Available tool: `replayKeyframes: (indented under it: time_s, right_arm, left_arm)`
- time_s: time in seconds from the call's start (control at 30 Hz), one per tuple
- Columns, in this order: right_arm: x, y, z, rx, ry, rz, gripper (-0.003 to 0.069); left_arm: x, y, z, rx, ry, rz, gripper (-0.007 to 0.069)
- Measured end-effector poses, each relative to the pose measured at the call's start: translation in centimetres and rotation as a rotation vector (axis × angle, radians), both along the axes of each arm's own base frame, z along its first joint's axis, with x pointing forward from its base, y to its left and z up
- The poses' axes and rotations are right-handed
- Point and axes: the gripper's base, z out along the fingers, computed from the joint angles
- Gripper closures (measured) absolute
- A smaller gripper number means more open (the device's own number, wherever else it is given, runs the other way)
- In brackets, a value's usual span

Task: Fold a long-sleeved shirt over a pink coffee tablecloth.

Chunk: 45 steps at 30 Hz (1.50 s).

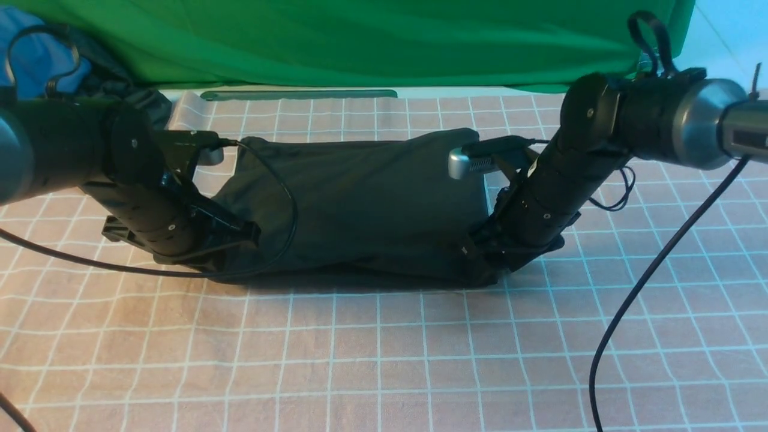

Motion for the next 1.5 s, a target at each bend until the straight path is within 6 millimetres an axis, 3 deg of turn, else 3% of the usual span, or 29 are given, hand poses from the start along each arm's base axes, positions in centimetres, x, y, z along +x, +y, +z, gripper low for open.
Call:
replayKeyframes:
  time_s: [0.1, 0.13, 0.2, 0.3, 0.4, 0.57, 0.77, 0.93, 1.03, 1.07, 1.1, 1.2, 1.27, 1.3, 1.33, 1.37, 1.4, 1.43, 1.47, 1.5]
  right_arm:
    - [-0.1, 0.2, -0.1, 0.002, -0.003, 0.032, 0.0328]
    - [-0.1, 0.3, -0.1, 0.002, 0.001, 0.04, 0.0468]
    - [-0.2, 0.3, 0.3, 0.0, 0.007, 0.052, 0.0538]
    - [-0.8, 0.2, 1.7, -0.008, 0.037, 0.072, 0.0538]
    - [-2.2, -0.4, 4.4, -0.03, 0.085, 0.091, 0.0538]
    - [-4.9, -1.3, 7.1, -0.038, 0.143, 0.104, 0.0538]
    - [-8.1, -2.5, 5.7, -0.054, 0.222, 0.082, 0.0538]
    - [-8.8, -2.9, 3.9, -0.066, 0.23, 0.05, 0.0502]
    - [-8.8, -3.5, 3.5, -0.116, 0.213, 0.05, 0.0371]
    - [-8.8, -3.6, 3.5, -0.118, 0.212, 0.05, 0.0361]
    - [-8.9, -3.7, 3.5, -0.132, 0.223, 0.057, 0.0281]
    - [-9.2, -4.1, 3.7, -0.174, 0.243, 0.079, 0.0235]
    - [-9.4, -4.4, 4.6, -0.189, 0.219, 0.084, 0.0301]
    - [-9.4, -4.5, 5.4, -0.193, 0.19, 0.083, 0.0382]
    - [-9.4, -4.6, 5.8, -0.19, 0.175, 0.083, 0.0398]
    - [-9.7, -4.9, 7.9, -0.181, 0.107, 0.067, 0.052]
    - [-10.1, -5.1, 9.5, -0.172, 0.056, 0.057, 0.0575]
    - [-10.2, -5.2, 9.8, -0.168, 0.045, 0.057, 0.0575]
    - [-11.2, -5.7, 12.7, -0.137, -0.052, 0.041, 0.0609]
    - [-11.7, -5.9, 13.8, -0.12, -0.095, 0.032, 0.0615]
  left_arm:
    - [0.0, 0.0, 0.0, -0.005, 0.001, 0.013, 0.0561]
    - [-0.1, 0.0, 0.2, -0.008, 0.002, 0.021, 0.0561]
    - [-0.3, 0.0, 0.6, -0.012, -0.001, 0.029, 0.0561]
    - [-1.0, 0.1, 2.0, -0.024, -0.007, 0.045, 0.0561]
    - [-2.1, 0.1, 3.2, -0.045, 0.028, 0.078, 0.0561]
    - [-4.4, 0.1, 4.8, -0.087, 0.088, 0.15, 0.0561]
    - [-8.0, -0.2, 3.6, -0.14, 0.228, 0.215, 0.0561]
    - [-9.3, -0.2, 1.9, -0.153, 0.292, 0.247, 0.0564]
    - [-9.6, 0.1, 1.3, -0.125, 0.293, 0.243, 0.0566]
    - [-9.6, 0.1, 1.3, -0.121, 0.29, 0.242, 0.0561]
    - [-9.6, 0.3, 1.3, -0.099, 0.282, 0.234, 0.0523]
    - [-9.5, 0.6, 1.2, -0.065, 0.272, 0.239, 0.0428]
    - [-9.4, 0.8, 1.4, -0.054, 0.269, 0.245, 0.0359]
    - [-9.3, 0.9, 1.7, -0.046, 0.27, 0.244, 0.0292]
    - [-9.3, 0.9, 1.8, -0.044, 0.275, 0.244, 0.0284]
    - [-9.1, 1.0, 2.4, -0.032, 0.281, 0.239, 0.0237]
    - [-8.9, 1.1, 3.0, -0.016, 0.285, 0.234, 0.0209]
    - [-8.9, 1.1, 3.0, -0.016, 0.285, 0.234, 0.0207]
    - [-8.8, 1.2, 3.9, 0.003, 0.273, 0.227, 0.0196]
    - [-8.7, 1.2, 4.3, 0.003, 0.258, 0.226, 0.02]
